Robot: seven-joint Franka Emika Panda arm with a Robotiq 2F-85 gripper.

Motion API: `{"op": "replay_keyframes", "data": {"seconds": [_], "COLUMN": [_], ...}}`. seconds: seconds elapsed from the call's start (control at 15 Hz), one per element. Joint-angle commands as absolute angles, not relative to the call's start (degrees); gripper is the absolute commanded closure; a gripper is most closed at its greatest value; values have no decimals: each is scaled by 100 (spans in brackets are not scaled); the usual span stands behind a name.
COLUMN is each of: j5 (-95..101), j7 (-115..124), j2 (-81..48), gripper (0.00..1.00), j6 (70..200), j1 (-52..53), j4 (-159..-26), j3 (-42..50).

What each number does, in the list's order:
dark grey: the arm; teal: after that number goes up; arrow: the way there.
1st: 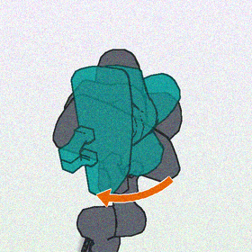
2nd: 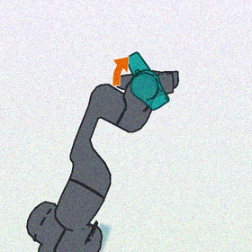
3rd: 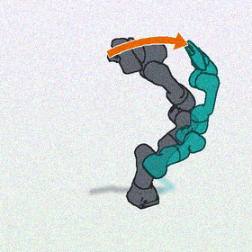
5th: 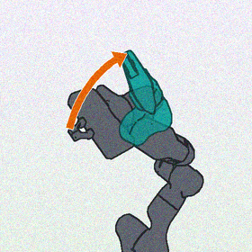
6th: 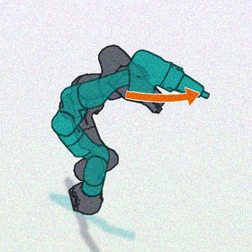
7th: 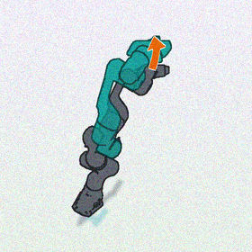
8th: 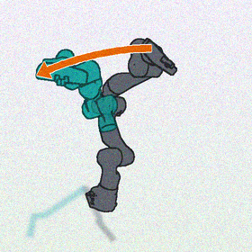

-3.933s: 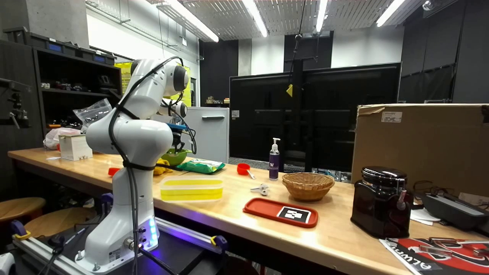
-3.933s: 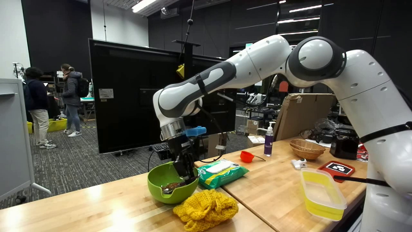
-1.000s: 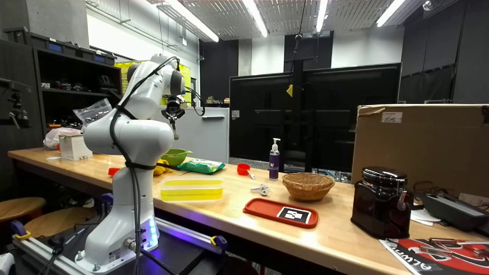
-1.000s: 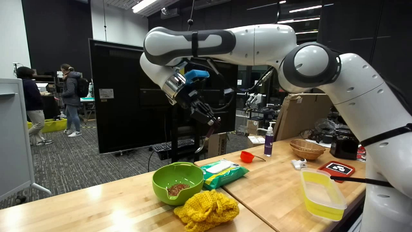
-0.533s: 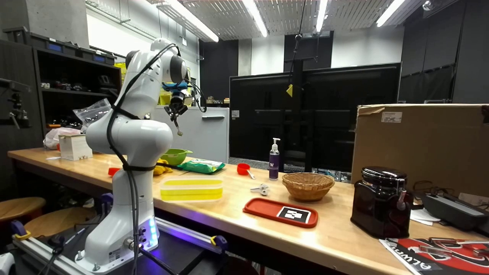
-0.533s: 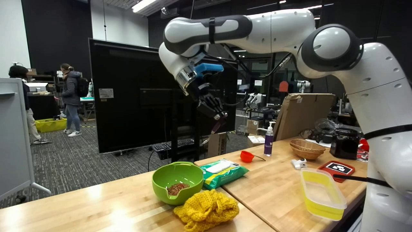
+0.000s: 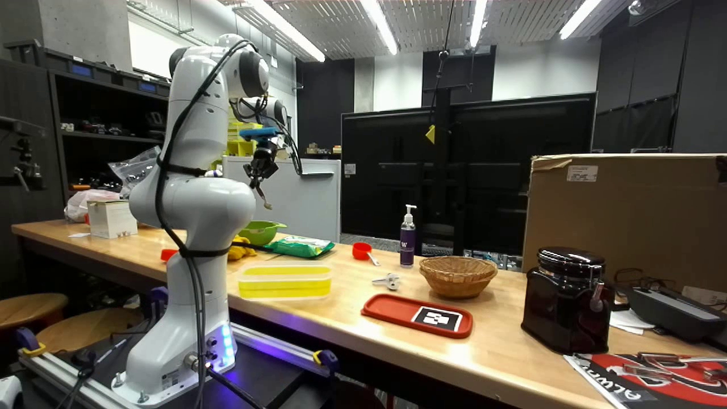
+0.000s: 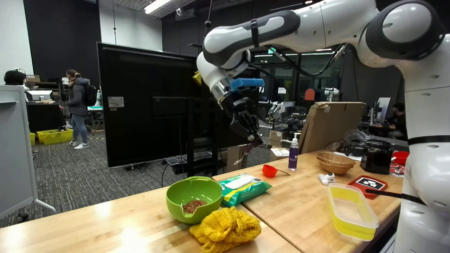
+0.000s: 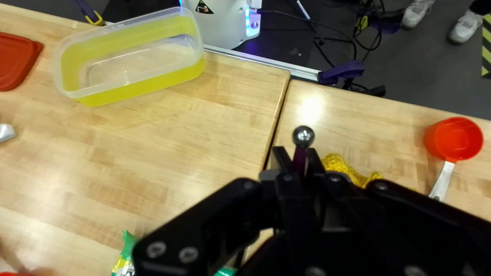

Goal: Remove the spoon from the green bowl and put it on the table

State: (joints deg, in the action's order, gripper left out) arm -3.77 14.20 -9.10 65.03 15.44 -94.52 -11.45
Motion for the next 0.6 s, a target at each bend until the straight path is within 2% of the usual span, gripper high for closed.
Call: {"op": "replay_keyframes", "data": {"seconds": [0.0, 0.53], "j5": [-764, -1339], "j7": [1512, 1323], "j2": [22, 1273], "gripper": [98, 98], "j6": [7285, 8720], "j1": [1371, 1106], "j4": [-10867, -13310], "j3": [-1072, -1033]}}
